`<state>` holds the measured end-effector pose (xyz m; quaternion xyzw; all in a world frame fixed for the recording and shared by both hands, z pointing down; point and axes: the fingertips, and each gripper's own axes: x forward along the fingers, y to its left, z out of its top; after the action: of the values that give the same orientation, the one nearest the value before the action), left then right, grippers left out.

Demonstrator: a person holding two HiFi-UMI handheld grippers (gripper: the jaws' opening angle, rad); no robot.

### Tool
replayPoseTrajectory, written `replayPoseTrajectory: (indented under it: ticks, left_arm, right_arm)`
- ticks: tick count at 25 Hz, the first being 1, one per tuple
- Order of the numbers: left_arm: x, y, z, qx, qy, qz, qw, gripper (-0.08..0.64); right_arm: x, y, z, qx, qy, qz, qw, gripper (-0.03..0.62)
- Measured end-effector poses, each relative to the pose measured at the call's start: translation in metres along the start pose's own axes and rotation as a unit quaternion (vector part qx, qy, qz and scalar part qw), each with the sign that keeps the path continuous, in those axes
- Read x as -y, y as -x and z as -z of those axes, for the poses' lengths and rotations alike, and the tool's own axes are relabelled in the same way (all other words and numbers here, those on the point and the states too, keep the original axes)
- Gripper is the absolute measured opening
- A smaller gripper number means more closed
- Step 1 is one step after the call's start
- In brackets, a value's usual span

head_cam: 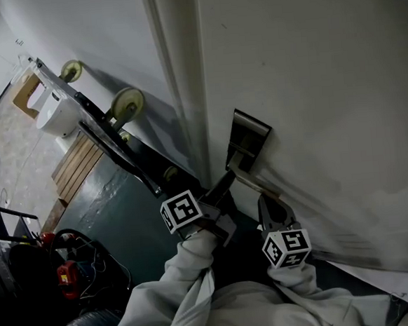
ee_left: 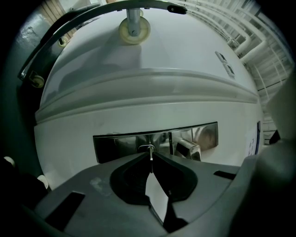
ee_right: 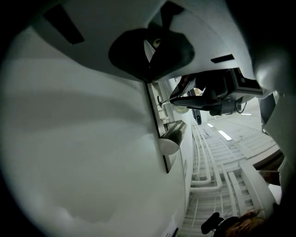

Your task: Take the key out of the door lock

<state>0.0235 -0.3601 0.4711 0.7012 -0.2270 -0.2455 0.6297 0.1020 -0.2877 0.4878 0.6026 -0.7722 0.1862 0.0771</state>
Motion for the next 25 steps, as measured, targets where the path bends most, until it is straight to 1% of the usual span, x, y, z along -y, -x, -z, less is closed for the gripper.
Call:
replayPoseTrajectory:
  ticks: [3,8,11,14,17,19,22,25]
  left_arm:
    - [-0.004,0.002,0.000,0.004,-0.001,-0.010,0.9999,0.026]
    - [-0.006,0.003,-0.001,0.009,0.012,-0.011,0.9998,0.026]
    - [-0.003,0.002,-0.001,0.009,-0.006,-0.011,0.9999,0.026]
    - [-0.004,0.003,-0.001,0.008,-0.027,-0.023,0.9993,0.026]
    - [-0.004,0.003,-0.002,0.008,-0.039,-0.029,0.9988,0.026]
    - [-0.004,0.003,-0.002,0.006,-0.033,-0.029,0.9990,0.026]
    - [-0.005,0.003,-0.001,0.007,-0.009,-0.022,0.9997,0.026]
    - [-0.004,0.004,-0.001,0.010,-0.006,-0.022,0.9997,0.026]
  right_arm:
    - [0.000,0.000,0.000,0.000,0.001,-0.003,1.000,0.052]
    - [-0.001,0.001,0.000,-0.001,0.001,-0.009,1.000,0.052]
    - [-0.001,0.003,0.001,-0.001,0.001,-0.009,1.000,0.052]
    - [0.000,0.004,0.001,-0.001,0.001,-0.009,1.000,0.052]
    - [-0.001,0.006,0.003,-0.004,0.003,-0.010,1.000,0.052]
    - [-0.001,0.007,0.003,-0.005,0.003,-0.011,1.000,0.052]
    - [0.000,0.009,0.004,-0.006,0.002,-0.009,1.000,0.052]
    - [0.001,0.011,0.005,-0.007,0.000,-0.006,1.000,0.052]
